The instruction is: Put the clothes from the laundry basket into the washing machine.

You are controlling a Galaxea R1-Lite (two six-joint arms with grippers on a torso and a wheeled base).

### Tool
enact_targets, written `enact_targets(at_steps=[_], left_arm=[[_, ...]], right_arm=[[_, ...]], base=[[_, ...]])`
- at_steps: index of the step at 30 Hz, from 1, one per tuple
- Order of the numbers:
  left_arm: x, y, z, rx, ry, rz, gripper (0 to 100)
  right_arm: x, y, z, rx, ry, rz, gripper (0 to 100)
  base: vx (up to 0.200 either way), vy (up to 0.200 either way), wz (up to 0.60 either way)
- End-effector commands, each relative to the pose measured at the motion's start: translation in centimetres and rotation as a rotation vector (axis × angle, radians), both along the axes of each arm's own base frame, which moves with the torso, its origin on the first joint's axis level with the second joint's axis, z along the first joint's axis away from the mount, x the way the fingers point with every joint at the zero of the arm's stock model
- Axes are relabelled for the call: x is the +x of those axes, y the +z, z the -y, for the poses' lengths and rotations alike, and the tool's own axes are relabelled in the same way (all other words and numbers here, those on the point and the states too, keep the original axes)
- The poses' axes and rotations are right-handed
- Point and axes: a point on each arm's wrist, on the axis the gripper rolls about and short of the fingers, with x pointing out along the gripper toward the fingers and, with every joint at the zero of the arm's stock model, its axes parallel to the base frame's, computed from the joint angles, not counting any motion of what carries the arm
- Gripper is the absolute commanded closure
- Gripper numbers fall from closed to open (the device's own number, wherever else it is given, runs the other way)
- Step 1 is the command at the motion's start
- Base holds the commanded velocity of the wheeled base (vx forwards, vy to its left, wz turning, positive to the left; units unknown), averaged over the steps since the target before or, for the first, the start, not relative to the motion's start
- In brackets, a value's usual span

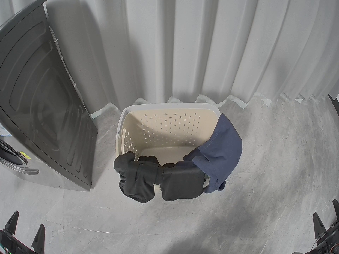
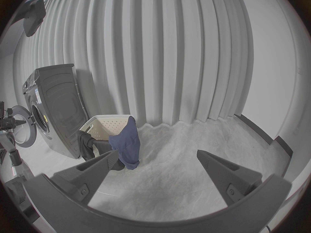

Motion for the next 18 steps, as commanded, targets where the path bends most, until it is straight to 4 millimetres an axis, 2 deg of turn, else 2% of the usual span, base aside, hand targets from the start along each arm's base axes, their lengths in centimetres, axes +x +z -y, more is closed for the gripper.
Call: enact_targets(at_steps=[1,2,8,10,11,13,15,18], left_arm=[[0.0,-0.4,0.0,0.001,0.001,0.001,0],[0.0,-0.4,0.0,-0.001,0.001,-0.001,0],[0.0,-0.4,0.0,0.001,0.001,0.001,0],[0.0,-0.4,0.0,0.001,0.001,0.001,0],[0.0,-0.4,0.0,0.001,0.001,-0.001,0],[0.0,-0.4,0.0,0.001,0.001,-0.001,0],[0.0,-0.4,0.0,0.001,0.001,-0.001,0],[0.0,-0.4,0.0,0.001,0.001,-0.001,0]], right_arm=[[0.1,-0.4,0.0,-0.006,0.001,-0.010,0],[0.1,-0.4,0.0,-0.007,0.004,-0.010,0],[0.1,-0.5,0.0,-0.006,0.003,-0.010,0],[-0.1,0.2,0.0,-0.009,0.000,0.032,0],[-0.8,2.8,0.0,-0.010,-0.004,0.155,0],[-1.2,5.6,0.0,-0.008,-0.003,0.209,0],[0.4,5.9,0.0,-0.007,0.016,0.059,0],[2.9,4.6,-0.1,0.001,0.064,-0.150,0]], base=[[0.000,0.000,0.00],[0.000,0.000,0.00],[0.200,0.000,0.00],[0.000,0.000,0.00],[0.000,0.000,0.00],[0.000,0.000,0.00],[0.000,0.000,0.00],[0.000,0.000,0.00]])
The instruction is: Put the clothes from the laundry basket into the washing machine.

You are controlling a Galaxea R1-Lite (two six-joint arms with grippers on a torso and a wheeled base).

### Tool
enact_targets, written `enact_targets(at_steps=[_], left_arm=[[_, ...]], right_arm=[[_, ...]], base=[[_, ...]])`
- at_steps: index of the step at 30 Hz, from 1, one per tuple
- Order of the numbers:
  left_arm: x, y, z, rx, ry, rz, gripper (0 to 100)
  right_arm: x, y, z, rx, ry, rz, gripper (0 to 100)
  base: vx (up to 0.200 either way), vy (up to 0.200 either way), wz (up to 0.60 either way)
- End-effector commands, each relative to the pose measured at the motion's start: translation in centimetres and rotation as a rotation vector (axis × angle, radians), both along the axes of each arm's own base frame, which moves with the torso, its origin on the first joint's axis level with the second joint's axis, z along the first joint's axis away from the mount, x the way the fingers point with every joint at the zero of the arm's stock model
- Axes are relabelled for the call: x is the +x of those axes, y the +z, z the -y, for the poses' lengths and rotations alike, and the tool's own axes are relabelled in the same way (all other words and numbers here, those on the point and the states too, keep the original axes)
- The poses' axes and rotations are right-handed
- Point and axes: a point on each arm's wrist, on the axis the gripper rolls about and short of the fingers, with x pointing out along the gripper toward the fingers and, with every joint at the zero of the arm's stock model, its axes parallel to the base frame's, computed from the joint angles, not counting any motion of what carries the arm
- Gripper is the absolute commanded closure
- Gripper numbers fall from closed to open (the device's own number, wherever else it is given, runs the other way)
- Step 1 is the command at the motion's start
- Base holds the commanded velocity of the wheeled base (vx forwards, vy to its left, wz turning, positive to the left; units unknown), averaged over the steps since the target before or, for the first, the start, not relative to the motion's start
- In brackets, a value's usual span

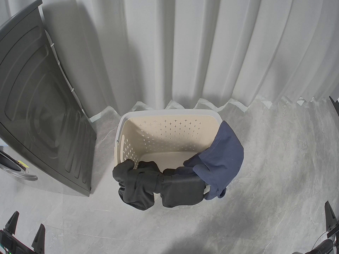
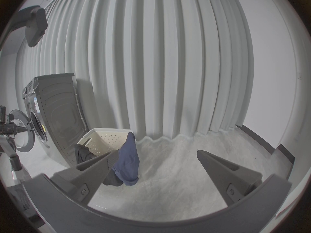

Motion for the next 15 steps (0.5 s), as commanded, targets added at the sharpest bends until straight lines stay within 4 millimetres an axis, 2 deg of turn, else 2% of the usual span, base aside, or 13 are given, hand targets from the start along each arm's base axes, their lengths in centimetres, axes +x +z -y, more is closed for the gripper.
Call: enact_targets(at_steps=[1,2,3,5,6,7,9,12,15], left_arm=[[0.0,-0.4,0.0,0.000,0.000,-0.002,0],[0.0,-0.4,0.0,0.000,0.000,0.000,0],[0.0,-0.4,0.0,0.000,0.000,-0.002,0],[0.0,-0.4,0.0,0.000,0.000,-0.002,0],[0.0,-0.4,0.0,0.000,0.000,-0.002,0],[0.0,-0.4,0.0,0.000,0.000,-0.002,0],[0.0,-0.4,0.0,0.000,0.000,0.000,0],[0.0,-0.4,0.0,-0.002,0.000,-0.002,0],[0.0,-0.4,0.0,-0.002,0.000,-0.002,0]], right_arm=[[3.4,1.7,-0.1,0.004,0.059,-0.256,0],[4.8,1.7,-0.2,-0.003,0.099,-0.325,0],[5.1,1.7,-0.3,-0.005,0.108,-0.337,0],[7.5,2.5,-0.7,-0.012,0.154,-0.393,0],[7.5,2.5,-0.7,-0.012,0.154,-0.393,0],[9.1,2.9,-1.1,0.006,0.180,-0.417,0],[10.8,2.9,-1.5,0.043,0.188,-0.458,0],[12.8,2.3,-2.0,0.063,0.190,-0.538,0],[13.9,1.6,-2.3,0.057,0.192,-0.593,0]], base=[[0.000,0.000,0.00],[0.000,0.000,0.00],[0.000,0.000,0.00],[0.000,0.000,0.00],[0.000,0.000,0.00],[0.000,0.000,0.00],[0.000,0.000,0.00],[0.000,0.000,0.00],[0.000,0.000,0.00]])
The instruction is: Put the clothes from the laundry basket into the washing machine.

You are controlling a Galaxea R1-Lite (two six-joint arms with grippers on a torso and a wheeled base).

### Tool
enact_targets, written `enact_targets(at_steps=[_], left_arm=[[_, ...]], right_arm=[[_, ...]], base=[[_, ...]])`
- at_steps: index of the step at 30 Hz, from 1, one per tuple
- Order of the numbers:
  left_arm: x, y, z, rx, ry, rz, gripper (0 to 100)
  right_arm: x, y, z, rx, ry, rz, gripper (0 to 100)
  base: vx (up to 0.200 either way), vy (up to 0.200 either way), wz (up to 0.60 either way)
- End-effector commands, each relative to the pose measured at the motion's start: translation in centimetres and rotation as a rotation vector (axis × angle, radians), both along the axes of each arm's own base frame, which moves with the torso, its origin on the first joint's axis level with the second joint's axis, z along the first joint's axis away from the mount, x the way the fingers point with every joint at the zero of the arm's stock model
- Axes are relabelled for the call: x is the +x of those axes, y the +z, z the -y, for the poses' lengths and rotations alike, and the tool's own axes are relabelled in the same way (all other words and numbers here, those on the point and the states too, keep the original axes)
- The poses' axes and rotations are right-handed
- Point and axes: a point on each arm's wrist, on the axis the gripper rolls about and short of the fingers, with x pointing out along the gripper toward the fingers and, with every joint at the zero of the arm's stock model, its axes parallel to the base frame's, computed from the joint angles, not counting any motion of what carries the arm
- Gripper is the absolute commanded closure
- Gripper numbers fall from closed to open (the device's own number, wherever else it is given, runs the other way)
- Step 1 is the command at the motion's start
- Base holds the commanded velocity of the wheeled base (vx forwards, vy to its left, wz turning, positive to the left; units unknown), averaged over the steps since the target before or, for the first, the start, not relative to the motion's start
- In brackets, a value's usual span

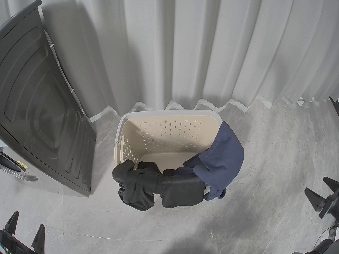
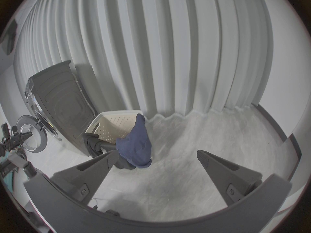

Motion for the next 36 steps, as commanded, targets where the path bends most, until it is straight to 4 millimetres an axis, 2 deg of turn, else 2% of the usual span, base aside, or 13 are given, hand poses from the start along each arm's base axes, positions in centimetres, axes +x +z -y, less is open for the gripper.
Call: enact_targets(at_steps=[1,7,15,28,36], left_arm=[[0.0,-0.4,0.0,-0.001,0.000,-0.002,0],[0.0,-0.4,0.0,-0.001,0.000,-0.002,0],[0.0,-0.4,0.0,-0.001,0.000,-0.002,0],[0.0,-0.4,0.0,-0.001,0.000,-0.002,0],[0.0,-0.4,0.0,-0.001,0.000,-0.002,0]], right_arm=[[6.7,-1.8,-1.8,0.004,0.072,-0.293,0],[8.1,-2.4,-3.3,-0.011,0.151,-0.351,0],[10.2,-2.9,-4.6,-0.013,0.185,-0.387,0],[13.7,-5.3,-8.1,0.000,0.246,-0.504,0],[15.9,-5.6,-9.6,0.005,0.247,-0.518,0]], base=[[0.000,0.000,0.00],[0.000,0.000,0.00],[0.000,0.000,0.00],[0.000,0.000,0.00],[0.000,0.000,0.00]])
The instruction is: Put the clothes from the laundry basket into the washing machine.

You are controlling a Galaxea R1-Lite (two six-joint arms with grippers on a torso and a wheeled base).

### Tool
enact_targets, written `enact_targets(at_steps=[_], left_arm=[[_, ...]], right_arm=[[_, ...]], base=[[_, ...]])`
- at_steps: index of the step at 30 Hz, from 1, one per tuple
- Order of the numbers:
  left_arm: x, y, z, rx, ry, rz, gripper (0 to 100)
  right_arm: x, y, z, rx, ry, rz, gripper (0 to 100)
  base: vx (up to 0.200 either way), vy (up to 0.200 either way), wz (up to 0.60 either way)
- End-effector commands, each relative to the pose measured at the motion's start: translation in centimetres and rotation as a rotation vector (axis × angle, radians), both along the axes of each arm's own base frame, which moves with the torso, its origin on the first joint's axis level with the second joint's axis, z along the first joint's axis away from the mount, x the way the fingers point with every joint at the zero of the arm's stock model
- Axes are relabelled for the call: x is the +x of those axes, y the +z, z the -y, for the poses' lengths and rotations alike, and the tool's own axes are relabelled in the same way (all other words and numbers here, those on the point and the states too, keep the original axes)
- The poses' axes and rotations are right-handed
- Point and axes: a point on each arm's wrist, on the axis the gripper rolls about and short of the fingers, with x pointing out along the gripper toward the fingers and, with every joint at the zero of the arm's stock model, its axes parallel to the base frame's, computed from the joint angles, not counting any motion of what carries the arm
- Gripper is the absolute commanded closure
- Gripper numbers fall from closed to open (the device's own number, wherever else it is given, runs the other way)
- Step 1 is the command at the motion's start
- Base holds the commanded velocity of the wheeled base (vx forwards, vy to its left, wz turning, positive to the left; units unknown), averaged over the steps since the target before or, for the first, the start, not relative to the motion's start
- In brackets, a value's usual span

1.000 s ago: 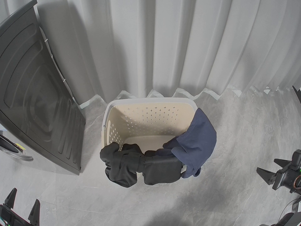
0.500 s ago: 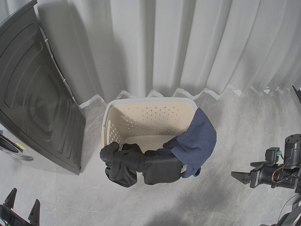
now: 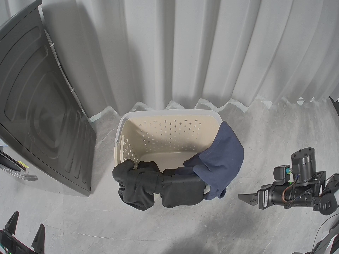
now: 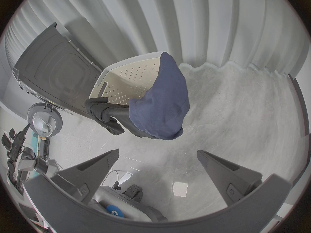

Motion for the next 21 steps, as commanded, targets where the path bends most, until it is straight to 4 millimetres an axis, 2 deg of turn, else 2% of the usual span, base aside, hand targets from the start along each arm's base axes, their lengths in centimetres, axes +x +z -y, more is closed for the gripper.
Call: enact_targets(at_steps=[1,10,21], left_arm=[[0.0,-0.4,0.0,-0.001,0.000,-0.002,0],[0.0,-0.4,0.0,-0.001,0.000,-0.002,0],[0.0,-0.4,0.0,-0.002,0.000,-0.002,0]], right_arm=[[1.1,-0.8,-1.0,-0.009,0.008,-0.035,0],[3.9,-2.7,-2.8,-0.021,0.005,-0.088,0],[6.0,-3.8,-4.1,-0.027,0.010,-0.100,0]], base=[[0.000,0.000,0.00],[0.000,0.000,0.00],[0.000,0.000,0.00]])
